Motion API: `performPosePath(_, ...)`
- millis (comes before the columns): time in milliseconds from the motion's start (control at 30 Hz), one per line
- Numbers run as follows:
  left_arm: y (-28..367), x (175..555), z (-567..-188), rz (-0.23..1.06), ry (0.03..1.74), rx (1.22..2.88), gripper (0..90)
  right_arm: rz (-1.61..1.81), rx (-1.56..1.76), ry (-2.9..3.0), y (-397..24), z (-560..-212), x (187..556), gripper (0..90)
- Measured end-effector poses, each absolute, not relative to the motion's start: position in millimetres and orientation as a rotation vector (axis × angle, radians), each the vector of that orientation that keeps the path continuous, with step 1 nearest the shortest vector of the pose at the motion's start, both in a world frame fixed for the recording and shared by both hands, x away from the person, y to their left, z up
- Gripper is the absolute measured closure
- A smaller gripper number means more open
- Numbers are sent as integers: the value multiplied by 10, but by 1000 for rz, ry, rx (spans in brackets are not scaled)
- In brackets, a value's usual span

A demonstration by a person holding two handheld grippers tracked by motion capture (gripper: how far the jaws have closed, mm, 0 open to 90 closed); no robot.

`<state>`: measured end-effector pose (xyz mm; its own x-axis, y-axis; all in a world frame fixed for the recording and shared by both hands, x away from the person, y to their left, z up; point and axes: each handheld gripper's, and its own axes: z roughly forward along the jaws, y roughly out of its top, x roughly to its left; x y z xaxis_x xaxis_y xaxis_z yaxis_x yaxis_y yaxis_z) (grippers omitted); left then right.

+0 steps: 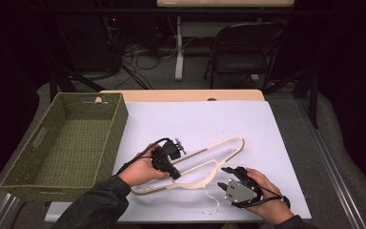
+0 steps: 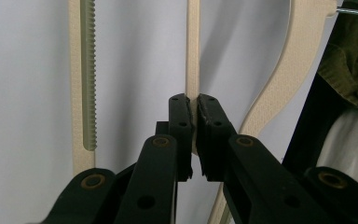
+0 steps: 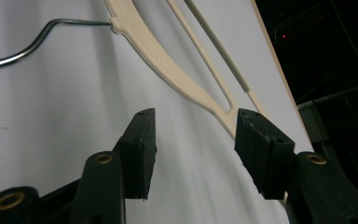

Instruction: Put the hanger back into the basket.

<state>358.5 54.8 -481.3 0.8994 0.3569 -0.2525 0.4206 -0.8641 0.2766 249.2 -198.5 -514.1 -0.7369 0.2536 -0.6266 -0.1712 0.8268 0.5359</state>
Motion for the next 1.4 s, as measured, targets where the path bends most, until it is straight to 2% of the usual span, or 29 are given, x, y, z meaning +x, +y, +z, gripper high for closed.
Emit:
performPosePath(333,471,3546,-4849,-332,527,2747,856,726,-62,2317,-1859,-5249,2476,522)
performPosePath(667,444,3522,-4874,-364,502,2757,855,712,-175,2343,-1809,-5185,2421,649)
performPosePath(1000,460,3519,-4886,-353,502,2752,851,765,-190,2333,-1745,-5149,2412,740)
performPosePath(1100,455,3521,-4914,-351,490,2753,847,755,-209,2334,-1742,-5118,2433,795)
performPosePath(1267,461,3534,-4937,-356,493,2737,848,787,-218,2326,-1743,-5086,2484,817)
performPosePath(1400,514,3539,-4914,-312,494,2705,822,709,-236,2331,-1731,-5045,2478,827)
